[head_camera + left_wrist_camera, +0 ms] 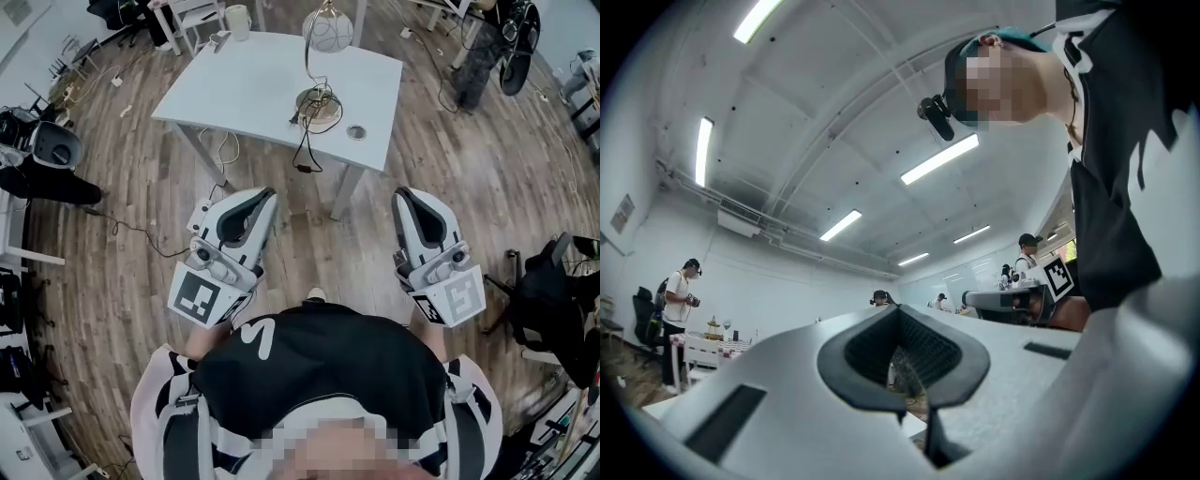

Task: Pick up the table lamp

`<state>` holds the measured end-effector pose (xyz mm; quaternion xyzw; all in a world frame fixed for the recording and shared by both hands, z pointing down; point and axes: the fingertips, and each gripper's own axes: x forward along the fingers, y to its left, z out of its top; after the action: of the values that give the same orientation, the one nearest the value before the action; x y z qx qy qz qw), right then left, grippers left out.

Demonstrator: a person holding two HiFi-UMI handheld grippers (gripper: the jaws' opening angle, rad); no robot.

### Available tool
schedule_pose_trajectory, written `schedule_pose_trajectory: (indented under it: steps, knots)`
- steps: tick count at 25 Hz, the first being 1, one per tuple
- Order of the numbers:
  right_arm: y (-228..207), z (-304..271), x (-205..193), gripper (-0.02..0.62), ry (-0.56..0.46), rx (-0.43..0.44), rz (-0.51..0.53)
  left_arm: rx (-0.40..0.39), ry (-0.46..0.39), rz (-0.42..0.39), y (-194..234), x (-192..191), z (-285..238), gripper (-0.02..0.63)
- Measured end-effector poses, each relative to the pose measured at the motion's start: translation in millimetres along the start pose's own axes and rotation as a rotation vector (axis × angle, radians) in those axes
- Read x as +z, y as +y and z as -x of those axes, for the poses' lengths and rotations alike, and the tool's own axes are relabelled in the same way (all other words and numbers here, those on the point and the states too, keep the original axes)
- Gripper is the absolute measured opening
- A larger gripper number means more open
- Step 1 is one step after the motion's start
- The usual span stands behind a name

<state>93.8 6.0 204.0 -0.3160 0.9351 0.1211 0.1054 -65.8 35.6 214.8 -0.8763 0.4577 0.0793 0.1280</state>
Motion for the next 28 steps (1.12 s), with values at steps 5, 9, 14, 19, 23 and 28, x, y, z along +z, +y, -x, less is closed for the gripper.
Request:
schedule_pose_trajectory:
  steps: [5,9,14,19,23,28]
  knots:
    - [-27,-4,-11,0.018,-0.001,0.007,-0.023,0.011,0.003,-0.001,0,-9,-24,-0.001]
    - [-36,-6,-19,0.018,-0.008,0.007,-0.047,-0.003,0.035,0.001,-3,-18,-35,0.0]
    - [-43,-7,-22,0.018,-0.002,0.006,-0.057,0.003,0.039,0.002,-2,-15,-45,0.0]
    - [-50,-7,-34,0.018,0.04,-0.004,-0.069,-0.006,0.047,0.001,-8,-20,-50,0.0]
    - [-46,-8,-35,0.018,0.04,0.011,-0.088,0.004,0.067,0.016,-7,-25,-47,0.0]
    - [-46,-14,-40,0.018,0.038,0.017,-0.093,0.014,0.07,0.011,2,-26,-48,0.0]
